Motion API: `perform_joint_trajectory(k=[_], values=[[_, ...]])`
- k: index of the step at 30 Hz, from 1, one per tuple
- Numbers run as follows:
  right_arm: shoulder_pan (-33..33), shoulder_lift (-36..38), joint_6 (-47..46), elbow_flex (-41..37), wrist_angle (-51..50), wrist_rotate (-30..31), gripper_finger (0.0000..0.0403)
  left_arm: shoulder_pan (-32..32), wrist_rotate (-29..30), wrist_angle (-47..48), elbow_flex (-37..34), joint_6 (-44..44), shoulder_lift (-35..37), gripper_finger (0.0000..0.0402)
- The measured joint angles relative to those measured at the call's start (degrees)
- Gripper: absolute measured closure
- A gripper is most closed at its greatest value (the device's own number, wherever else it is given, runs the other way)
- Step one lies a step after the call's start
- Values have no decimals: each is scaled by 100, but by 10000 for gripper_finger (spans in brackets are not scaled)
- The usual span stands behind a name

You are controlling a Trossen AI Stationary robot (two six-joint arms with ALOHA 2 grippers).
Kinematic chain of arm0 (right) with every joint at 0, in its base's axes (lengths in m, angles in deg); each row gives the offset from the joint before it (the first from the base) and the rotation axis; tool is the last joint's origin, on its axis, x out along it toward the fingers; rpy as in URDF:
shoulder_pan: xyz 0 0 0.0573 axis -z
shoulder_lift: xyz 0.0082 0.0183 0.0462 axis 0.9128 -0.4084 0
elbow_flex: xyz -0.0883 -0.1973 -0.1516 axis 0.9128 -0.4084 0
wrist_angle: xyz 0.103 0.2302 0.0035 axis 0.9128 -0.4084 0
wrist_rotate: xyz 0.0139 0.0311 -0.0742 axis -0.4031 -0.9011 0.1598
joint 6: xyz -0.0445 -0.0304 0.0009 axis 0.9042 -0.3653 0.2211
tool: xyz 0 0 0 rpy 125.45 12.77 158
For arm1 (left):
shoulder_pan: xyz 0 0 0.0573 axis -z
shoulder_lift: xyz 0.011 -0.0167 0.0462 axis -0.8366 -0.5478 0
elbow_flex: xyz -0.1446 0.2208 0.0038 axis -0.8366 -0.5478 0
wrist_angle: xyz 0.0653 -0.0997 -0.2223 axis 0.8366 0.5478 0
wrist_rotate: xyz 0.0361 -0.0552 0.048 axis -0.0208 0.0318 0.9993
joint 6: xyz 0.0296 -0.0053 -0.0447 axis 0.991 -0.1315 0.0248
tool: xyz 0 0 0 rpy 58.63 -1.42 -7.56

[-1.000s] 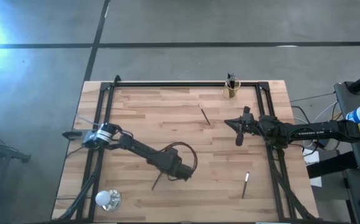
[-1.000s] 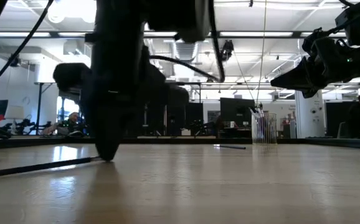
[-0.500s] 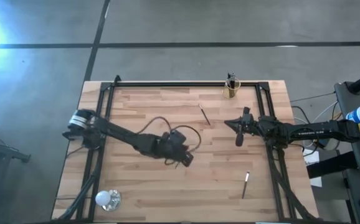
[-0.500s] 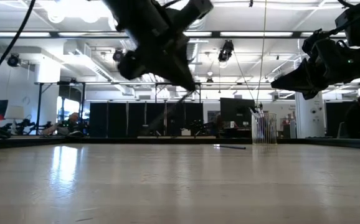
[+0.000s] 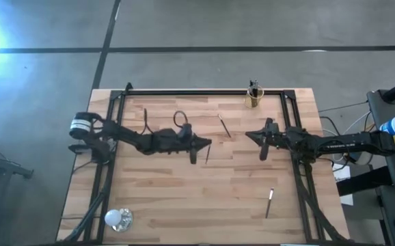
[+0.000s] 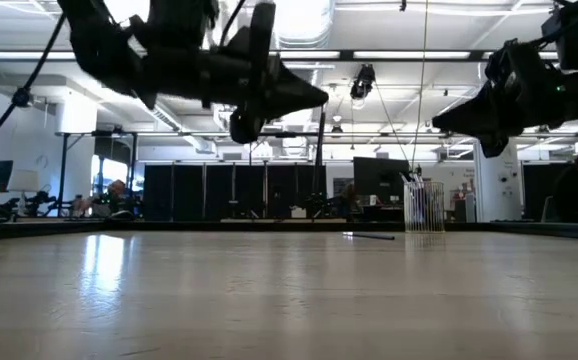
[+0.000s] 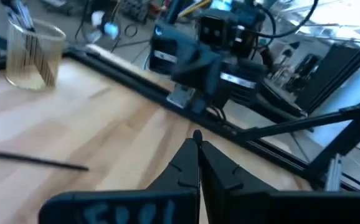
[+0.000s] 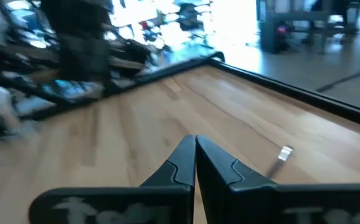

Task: Put items in baskets/containers
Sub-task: Put the black eyeshadow brush into the gold pen holder

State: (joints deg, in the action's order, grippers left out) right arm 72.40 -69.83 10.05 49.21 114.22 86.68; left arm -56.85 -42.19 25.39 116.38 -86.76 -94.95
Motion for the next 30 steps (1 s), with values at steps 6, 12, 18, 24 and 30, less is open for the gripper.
perform_joint_trajectory(k=[6,12,18,24,30], values=[[2,-500,-101,7,896,-259,394,-497,-962,-977,-150,405,-253,401],[0,-1377,-427,365,1340,-262,367,-802,-1690,-1907,-34,405,-686,401],[-2,-2390,-661,1092,1341,-677,305,-849,-1919,-2029,322,447,-955,401],[-14,-3138,-662,1762,1309,-961,251,-847,-1979,-2017,507,498,-951,401],[-26,-3621,-607,2244,1310,-1193,230,-849,-1978,-2010,601,496,-930,401]])
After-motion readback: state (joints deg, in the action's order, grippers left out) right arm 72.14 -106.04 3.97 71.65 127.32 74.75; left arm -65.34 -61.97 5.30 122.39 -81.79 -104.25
